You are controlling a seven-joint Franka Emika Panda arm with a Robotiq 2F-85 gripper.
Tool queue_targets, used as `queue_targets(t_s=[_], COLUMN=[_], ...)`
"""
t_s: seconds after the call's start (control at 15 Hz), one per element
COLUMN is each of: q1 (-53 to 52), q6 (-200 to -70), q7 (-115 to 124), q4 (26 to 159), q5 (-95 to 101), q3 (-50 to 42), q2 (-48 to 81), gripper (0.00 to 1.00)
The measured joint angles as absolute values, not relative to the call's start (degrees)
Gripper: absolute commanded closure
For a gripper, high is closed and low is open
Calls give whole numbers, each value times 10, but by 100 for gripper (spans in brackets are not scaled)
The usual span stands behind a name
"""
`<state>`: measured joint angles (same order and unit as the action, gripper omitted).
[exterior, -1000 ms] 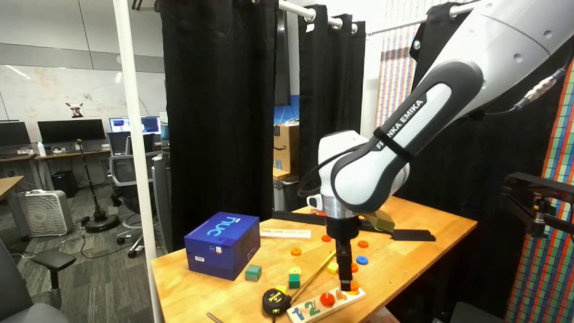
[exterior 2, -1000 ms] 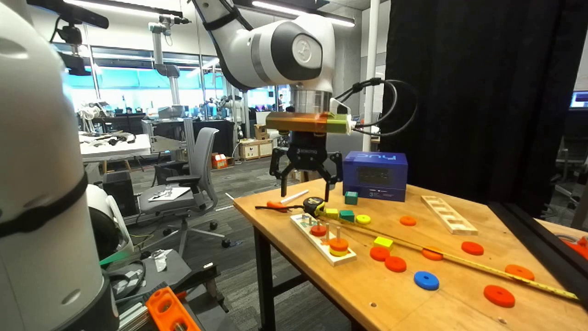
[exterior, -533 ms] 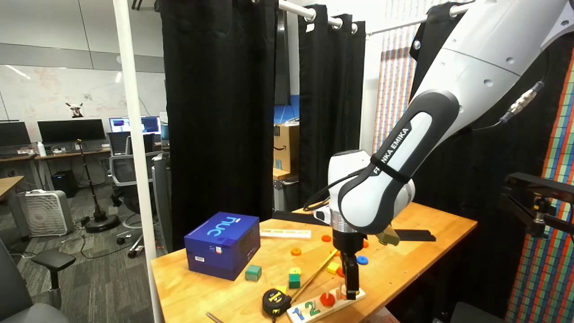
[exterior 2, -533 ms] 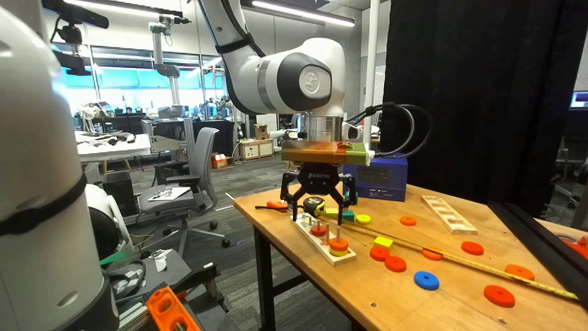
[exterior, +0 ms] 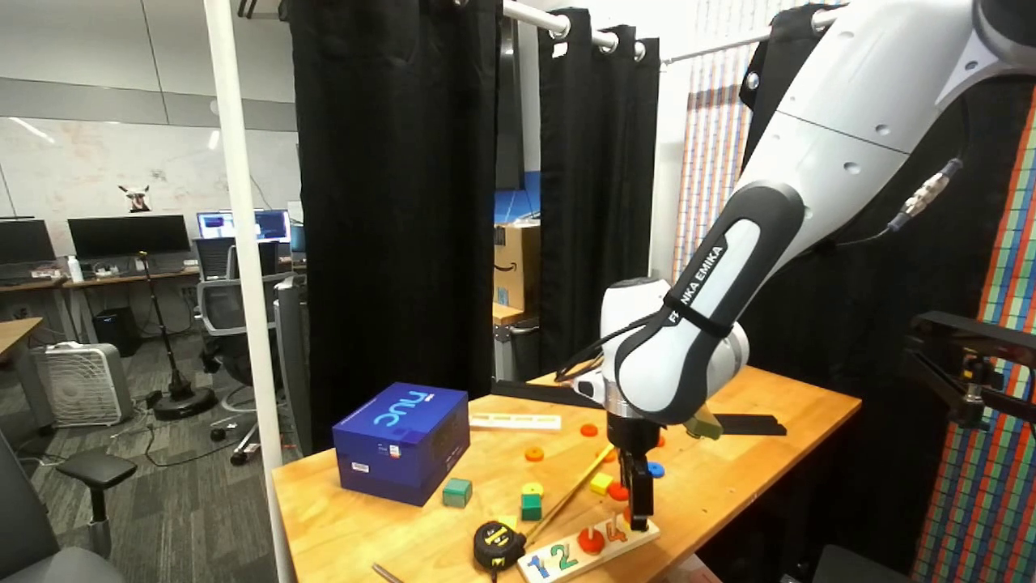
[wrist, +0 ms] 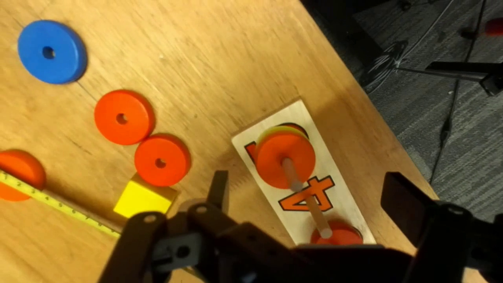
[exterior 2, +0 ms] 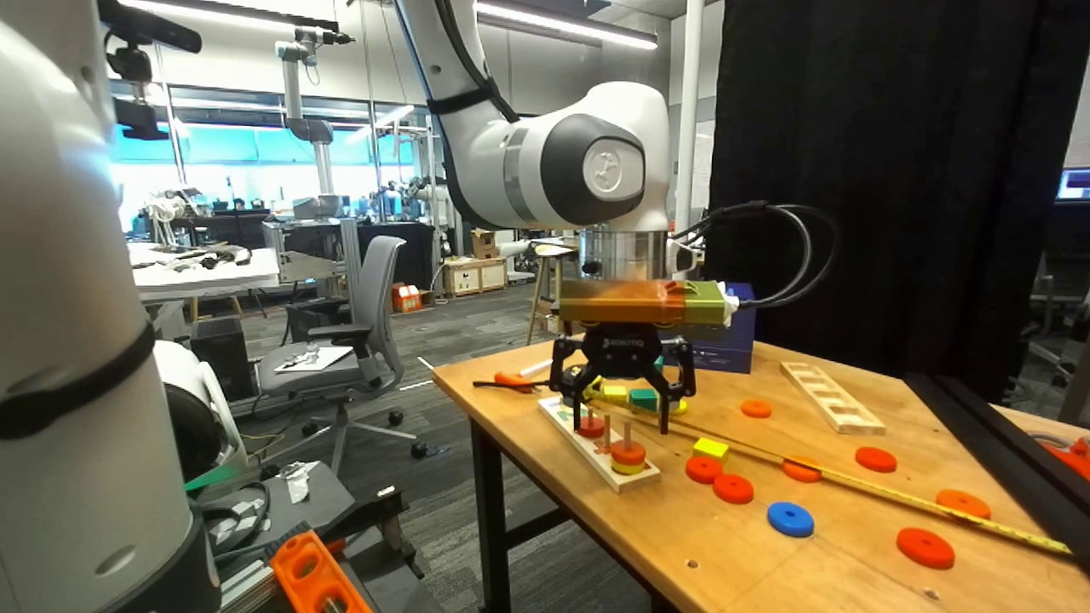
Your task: Remove the orange ring from the platform
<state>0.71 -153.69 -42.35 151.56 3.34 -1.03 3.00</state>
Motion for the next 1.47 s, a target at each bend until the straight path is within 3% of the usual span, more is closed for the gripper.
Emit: queue_targets(t_s=[1.13, 1.2, 1.27, 1.4, 1.47], q1=[54, 55, 56, 58, 59], q6=[-1546, -1546, -1546, -1548, -1549], q7=[-492, -492, -493, -495, -497], q4=[1458, 1458, 1458, 1458, 1458], q5=[29, 29, 29, 27, 26], q3=[0, 0, 1, 3, 4], q2=[107, 107, 107, 107, 107], gripper=[0, 3, 25, 30, 37])
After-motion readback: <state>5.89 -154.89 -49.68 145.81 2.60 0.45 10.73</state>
